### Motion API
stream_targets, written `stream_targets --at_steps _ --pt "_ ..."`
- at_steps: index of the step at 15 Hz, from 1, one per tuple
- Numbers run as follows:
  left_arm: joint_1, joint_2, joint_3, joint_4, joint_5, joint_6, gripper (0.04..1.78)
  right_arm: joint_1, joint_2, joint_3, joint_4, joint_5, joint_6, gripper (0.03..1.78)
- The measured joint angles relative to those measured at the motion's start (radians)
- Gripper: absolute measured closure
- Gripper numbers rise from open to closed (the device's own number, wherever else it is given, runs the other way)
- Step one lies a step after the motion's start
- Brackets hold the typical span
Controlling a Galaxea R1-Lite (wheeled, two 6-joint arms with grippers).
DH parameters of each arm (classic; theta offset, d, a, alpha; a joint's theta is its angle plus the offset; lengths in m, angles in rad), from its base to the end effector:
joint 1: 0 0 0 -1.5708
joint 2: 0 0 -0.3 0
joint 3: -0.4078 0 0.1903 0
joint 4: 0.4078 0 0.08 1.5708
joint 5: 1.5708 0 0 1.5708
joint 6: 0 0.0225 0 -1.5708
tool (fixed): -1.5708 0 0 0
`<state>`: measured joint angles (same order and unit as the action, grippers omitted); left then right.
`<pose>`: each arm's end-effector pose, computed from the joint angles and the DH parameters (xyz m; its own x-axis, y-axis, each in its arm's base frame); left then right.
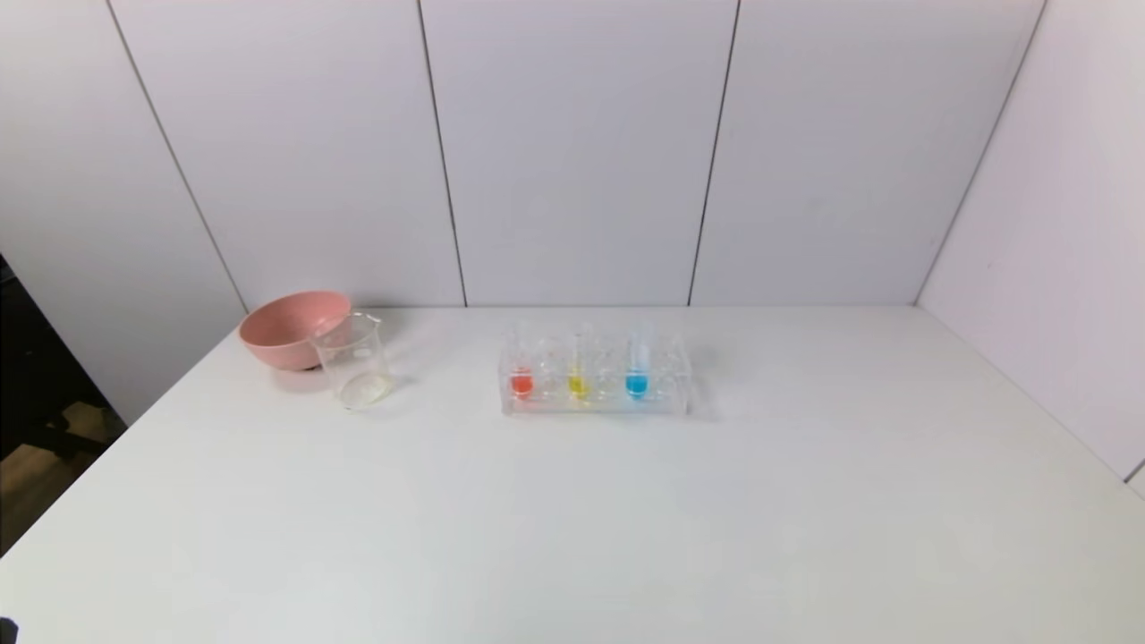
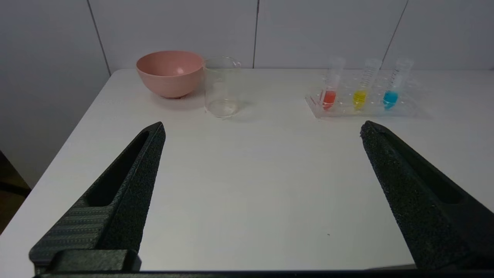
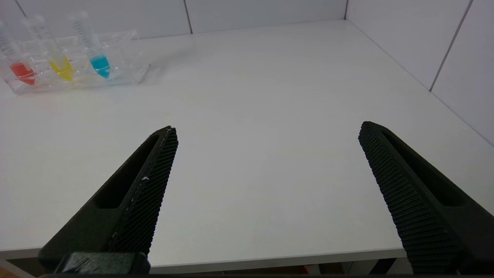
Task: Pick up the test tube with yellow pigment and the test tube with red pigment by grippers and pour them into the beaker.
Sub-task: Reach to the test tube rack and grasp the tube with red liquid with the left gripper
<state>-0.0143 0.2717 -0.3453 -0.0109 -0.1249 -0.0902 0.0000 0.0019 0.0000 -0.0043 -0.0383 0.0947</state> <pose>-0.0184 -0.0025 0.1773 0.9868 -0.1387 0.0837 0.1453 0.9862 -0.0793 -0.0227 -0.0009 0.0760 0.9993 -0.0383 0.0024 0.0379 0.9948 0.0946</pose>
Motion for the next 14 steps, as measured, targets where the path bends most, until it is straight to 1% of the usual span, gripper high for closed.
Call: stream_targets --at_steps 1,2,5,6,7,8,9,10,11,13,14 --pt "-0.001 0.059 -0.033 -0.007 -0.051 -0.001 0.06 0.0 0.0 0.0 0.0 0.0 0.0 0.1" --pt "-0.003 0.118 -0.062 -0.011 -0.14 0.001 0.06 0.0 0.0 0.0 0.0 0.0 0.0 0.1" --pt "-0.006 0.284 -0.103 -0.013 -0.472 0.026 0.06 0.0 0.0 0.0 0.0 0.0 0.0 0.1" --pt "-0.011 0.338 -0.11 -0.013 -0.563 0.035 0.06 0.0 0.0 0.0 0.0 0.0 0.0 0.1" --pt "-0.024 0.393 -0.118 -0.014 -0.632 0.039 0.06 0.0 0.0 0.0 0.0 0.0 0.0 0.1" --pt "-0.05 0.454 -0.127 -0.017 -0.675 0.041 0.06 0.0 0.0 0.0 0.0 0.0 0.0 0.1" --pt "-0.08 0.511 -0.139 -0.021 -0.681 0.042 0.06 0.0 0.0 0.0 0.0 0.0 0.0 0.1" --pt "-0.116 0.569 -0.153 -0.029 -0.664 0.041 0.06 0.0 0.0 0.0 0.0 0.0 0.0 0.1" --pt "-0.161 0.635 -0.171 -0.041 -0.627 0.04 0.06 0.0 0.0 0.0 0.0 0.0 0.0 0.1" --pt "-0.251 0.771 -0.204 -0.082 -0.511 0.033 0.06 0.0 0.0 0.0 0.0 0.0 0.0 0.1" --pt "-0.307 0.85 -0.221 -0.122 -0.427 0.018 0.06 0.0 0.0 0.0 0.0 0.0 0.0 0.1"
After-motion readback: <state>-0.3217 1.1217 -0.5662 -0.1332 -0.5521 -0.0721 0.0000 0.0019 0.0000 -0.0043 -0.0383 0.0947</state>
